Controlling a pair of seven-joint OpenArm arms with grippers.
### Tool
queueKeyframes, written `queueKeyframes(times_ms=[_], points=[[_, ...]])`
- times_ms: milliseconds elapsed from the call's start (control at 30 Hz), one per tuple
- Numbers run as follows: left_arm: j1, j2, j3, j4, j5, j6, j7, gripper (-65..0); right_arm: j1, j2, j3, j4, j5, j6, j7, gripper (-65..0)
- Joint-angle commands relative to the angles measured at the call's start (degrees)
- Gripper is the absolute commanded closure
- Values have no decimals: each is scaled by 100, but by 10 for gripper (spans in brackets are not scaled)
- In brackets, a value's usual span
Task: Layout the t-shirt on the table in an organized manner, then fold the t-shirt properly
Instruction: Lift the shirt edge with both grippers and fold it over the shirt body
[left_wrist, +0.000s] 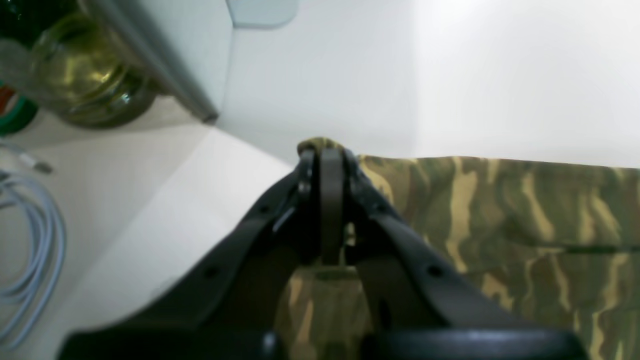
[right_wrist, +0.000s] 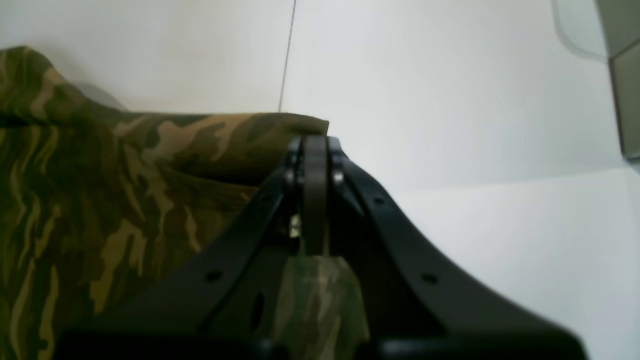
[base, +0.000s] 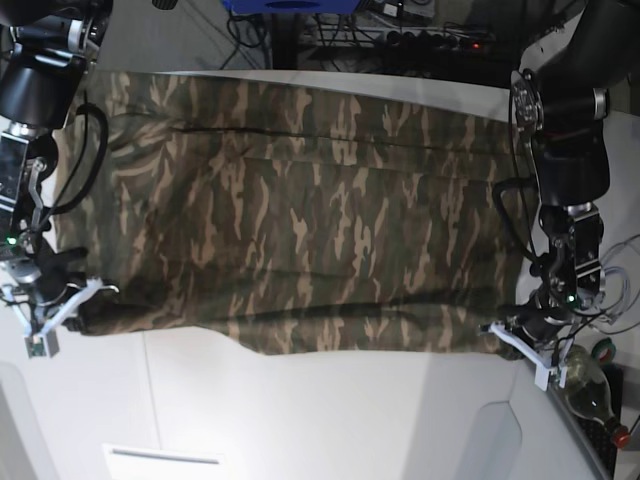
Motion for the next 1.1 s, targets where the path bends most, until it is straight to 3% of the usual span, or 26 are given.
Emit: queueKeyframes(times_ms=[0, 333, 433, 567, 733, 1067], points=[[27, -100, -39, 234, -53, 1, -110, 0, -16, 72, 21, 220, 52, 4, 142, 0], [1372, -144, -66, 1157, -62, -8, -110, 0, -1001, 116, 21, 334, 52, 4, 142, 0], [1600, -223, -400, 1316, -62, -35, -110, 0, -1212, 195, 30, 343, 70, 4, 142, 0], [1644, -241, -822, 1307, -18, -536, -101, 0, -1511, 178, 311, 703, 70, 4, 142, 0], [1926, -241, -734, 1342, -1, -615, -101, 0, -1739, 151, 391, 1125, 78, 4, -324, 0], [2154, -258, -786, 1342, -45, -632, -110, 0, -2355, -244, 408, 1661, 61, 4, -465, 0]])
